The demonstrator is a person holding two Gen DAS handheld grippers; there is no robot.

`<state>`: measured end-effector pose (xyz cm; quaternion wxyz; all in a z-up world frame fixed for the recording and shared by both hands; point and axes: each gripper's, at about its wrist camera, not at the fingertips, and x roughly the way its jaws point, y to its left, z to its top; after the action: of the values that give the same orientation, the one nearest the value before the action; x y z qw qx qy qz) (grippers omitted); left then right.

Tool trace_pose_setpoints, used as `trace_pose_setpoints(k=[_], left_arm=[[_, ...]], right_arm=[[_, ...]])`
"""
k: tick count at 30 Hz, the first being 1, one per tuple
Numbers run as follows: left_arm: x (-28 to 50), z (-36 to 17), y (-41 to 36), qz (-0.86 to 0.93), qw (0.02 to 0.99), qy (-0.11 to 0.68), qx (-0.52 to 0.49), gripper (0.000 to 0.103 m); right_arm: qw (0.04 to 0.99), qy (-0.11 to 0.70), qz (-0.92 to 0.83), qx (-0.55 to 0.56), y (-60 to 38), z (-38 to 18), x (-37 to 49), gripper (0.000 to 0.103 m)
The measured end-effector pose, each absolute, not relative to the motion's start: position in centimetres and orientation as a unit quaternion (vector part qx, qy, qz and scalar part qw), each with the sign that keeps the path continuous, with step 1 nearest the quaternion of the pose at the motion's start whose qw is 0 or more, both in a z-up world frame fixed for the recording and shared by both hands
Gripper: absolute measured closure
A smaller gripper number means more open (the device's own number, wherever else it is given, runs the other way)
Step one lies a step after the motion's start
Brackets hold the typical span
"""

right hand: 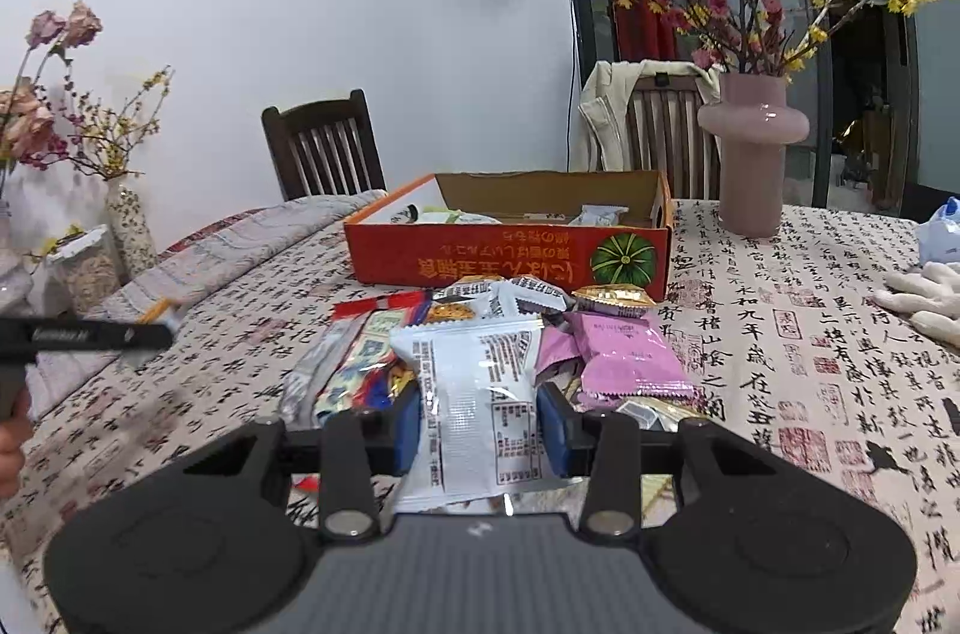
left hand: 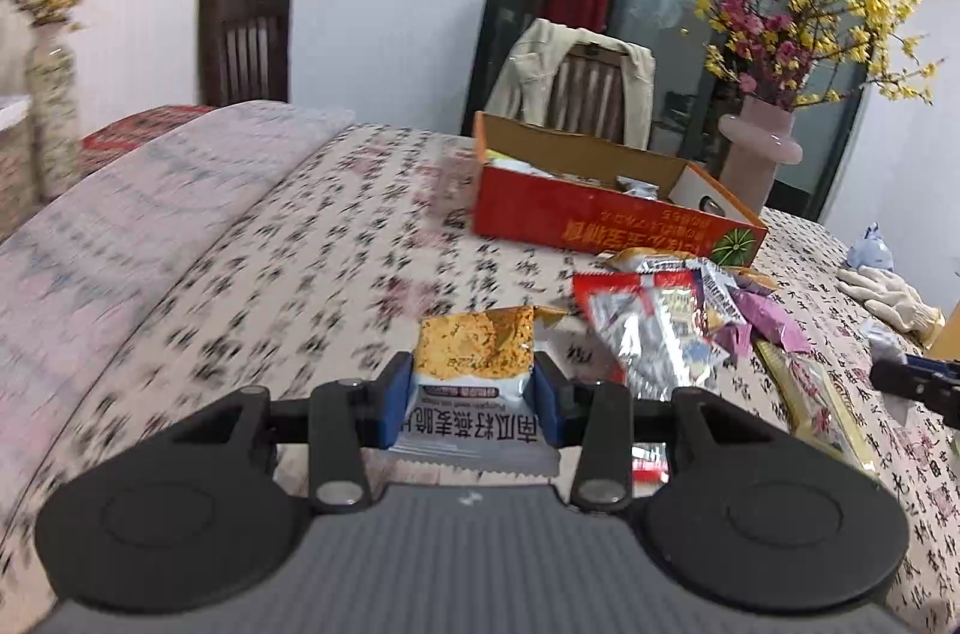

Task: Organize snacks
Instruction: 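Grasp a biscuit-picture wafer packet with the left gripper while the right grasps a white packet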

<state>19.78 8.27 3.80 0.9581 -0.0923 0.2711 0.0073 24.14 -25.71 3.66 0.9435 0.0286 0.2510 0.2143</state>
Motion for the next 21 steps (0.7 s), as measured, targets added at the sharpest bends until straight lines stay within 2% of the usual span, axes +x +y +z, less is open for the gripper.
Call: trace_pose_setpoints(k=[10, 21], left_arm=[[16.7, 4.9, 7.7, -0.004, 0.965, 0.247, -0.084, 0.060], [20.2, 7.0, 7.7, -0.027, 0.968, 0.235, -0.083, 0.060]], right_arm=[[0.950, 0.235, 0.203, 0.029, -26.7, 4.3, 20.5, 0.064], [0.952, 0.233, 0.198, 0.021, -26.9, 5.1, 21.9, 0.063]])
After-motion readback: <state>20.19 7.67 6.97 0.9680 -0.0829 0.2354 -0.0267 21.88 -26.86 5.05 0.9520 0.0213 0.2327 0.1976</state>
